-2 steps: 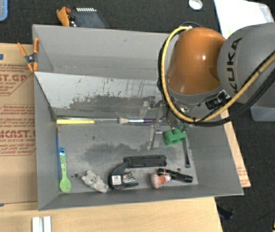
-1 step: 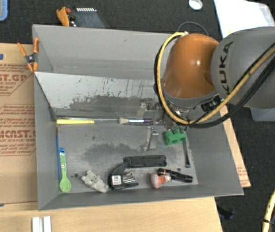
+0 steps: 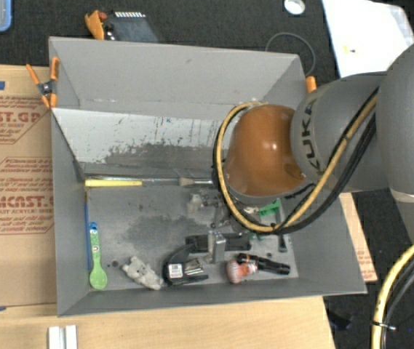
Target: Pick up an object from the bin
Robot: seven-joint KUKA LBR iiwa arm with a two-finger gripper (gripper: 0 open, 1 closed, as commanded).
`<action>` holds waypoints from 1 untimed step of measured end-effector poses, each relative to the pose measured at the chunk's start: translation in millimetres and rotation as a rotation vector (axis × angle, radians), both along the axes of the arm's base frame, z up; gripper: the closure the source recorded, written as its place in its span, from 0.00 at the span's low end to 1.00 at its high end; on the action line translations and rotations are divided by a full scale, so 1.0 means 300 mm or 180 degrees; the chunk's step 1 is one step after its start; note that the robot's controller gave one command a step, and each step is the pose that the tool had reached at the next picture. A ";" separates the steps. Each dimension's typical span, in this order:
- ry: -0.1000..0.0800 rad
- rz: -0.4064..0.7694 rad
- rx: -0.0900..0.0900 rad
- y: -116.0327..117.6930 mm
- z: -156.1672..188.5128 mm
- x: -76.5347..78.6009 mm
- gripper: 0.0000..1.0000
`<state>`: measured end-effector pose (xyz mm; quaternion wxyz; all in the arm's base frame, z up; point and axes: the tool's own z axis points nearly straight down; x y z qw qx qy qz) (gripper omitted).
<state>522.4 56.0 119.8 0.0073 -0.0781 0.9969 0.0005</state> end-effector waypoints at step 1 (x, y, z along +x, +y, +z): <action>0.0011 -0.0349 0.0006 -0.205 -0.065 -0.017 0.00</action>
Offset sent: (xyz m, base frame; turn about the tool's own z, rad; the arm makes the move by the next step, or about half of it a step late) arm 0.0331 0.0208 -0.0498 -0.1018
